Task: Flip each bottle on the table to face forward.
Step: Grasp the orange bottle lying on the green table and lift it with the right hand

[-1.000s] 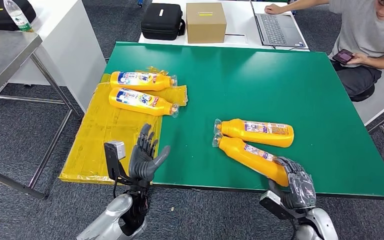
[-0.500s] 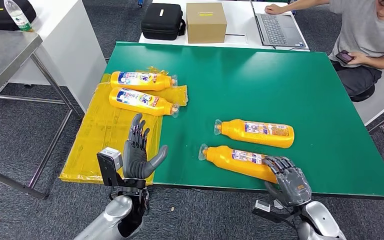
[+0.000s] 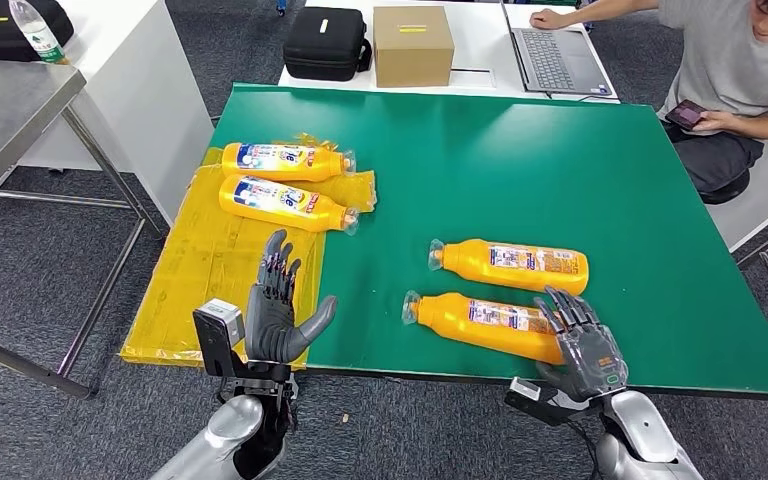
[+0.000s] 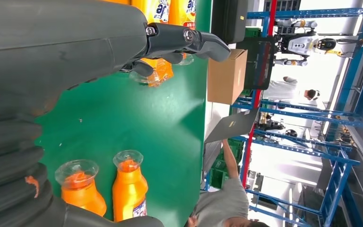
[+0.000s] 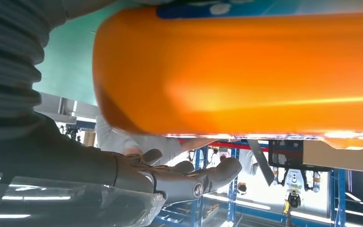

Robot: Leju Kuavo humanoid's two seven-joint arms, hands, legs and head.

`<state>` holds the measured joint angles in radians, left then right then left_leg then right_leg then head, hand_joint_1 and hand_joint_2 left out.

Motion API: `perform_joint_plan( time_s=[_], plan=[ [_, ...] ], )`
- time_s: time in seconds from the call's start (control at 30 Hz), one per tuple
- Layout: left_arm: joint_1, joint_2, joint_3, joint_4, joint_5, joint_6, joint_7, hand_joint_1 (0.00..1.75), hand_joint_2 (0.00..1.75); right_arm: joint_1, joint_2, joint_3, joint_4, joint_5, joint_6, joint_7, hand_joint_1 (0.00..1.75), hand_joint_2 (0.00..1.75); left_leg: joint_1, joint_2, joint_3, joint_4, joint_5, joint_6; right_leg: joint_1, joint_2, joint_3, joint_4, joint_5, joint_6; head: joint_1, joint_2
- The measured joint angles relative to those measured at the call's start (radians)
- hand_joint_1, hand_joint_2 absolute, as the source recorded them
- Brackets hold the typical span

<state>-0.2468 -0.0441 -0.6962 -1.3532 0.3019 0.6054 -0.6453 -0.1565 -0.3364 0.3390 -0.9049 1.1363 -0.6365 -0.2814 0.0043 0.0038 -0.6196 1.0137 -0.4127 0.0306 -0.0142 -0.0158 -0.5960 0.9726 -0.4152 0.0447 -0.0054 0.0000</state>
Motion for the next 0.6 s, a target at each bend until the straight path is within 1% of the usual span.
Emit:
perform_joint_plan(
  time_s=[0.17, 0.4, 0.5, 0.6],
  plan=[
    [0.002, 0.001, 0.000, -0.003, -0.006, -0.001, 0.004, 0.00, 1.75, -0.003, -0.003, 0.009, 0.000, 0.012, 0.002, 0.016, 0.00, 1.75, 0.000, 0.000, 0.000, 0.000, 0.000, 0.001, 0.000, 0.000, 0.000, 0.000, 0.000, 0.000, 0.000, 0.000],
    [0.003, 0.001, 0.001, -0.007, -0.027, -0.010, 0.016, 0.00, 1.75, 0.003, -0.008, 0.022, -0.033, 0.076, 0.010, 0.064, 0.00, 1.75, 0.000, 0.000, 0.001, 0.000, 0.000, 0.001, 0.000, 0.000, 0.001, 0.000, 0.000, 0.000, 0.000, 0.000],
    [0.005, 0.001, 0.002, -0.008, -0.034, -0.012, 0.019, 0.00, 1.75, 0.013, -0.009, 0.026, -0.060, 0.082, 0.034, 0.071, 0.00, 1.75, 0.000, 0.000, 0.001, 0.000, 0.001, 0.001, 0.000, 0.000, 0.001, 0.000, 0.000, 0.000, 0.000, 0.000],
    [0.009, 0.001, 0.004, -0.013, -0.041, -0.017, 0.020, 0.00, 1.75, 0.028, -0.010, 0.028, -0.105, 0.070, 0.079, 0.076, 0.00, 1.75, 0.000, 0.000, 0.001, 0.000, 0.000, 0.001, 0.000, 0.000, 0.001, 0.000, 0.000, 0.000, 0.000, 0.000]
  ],
)
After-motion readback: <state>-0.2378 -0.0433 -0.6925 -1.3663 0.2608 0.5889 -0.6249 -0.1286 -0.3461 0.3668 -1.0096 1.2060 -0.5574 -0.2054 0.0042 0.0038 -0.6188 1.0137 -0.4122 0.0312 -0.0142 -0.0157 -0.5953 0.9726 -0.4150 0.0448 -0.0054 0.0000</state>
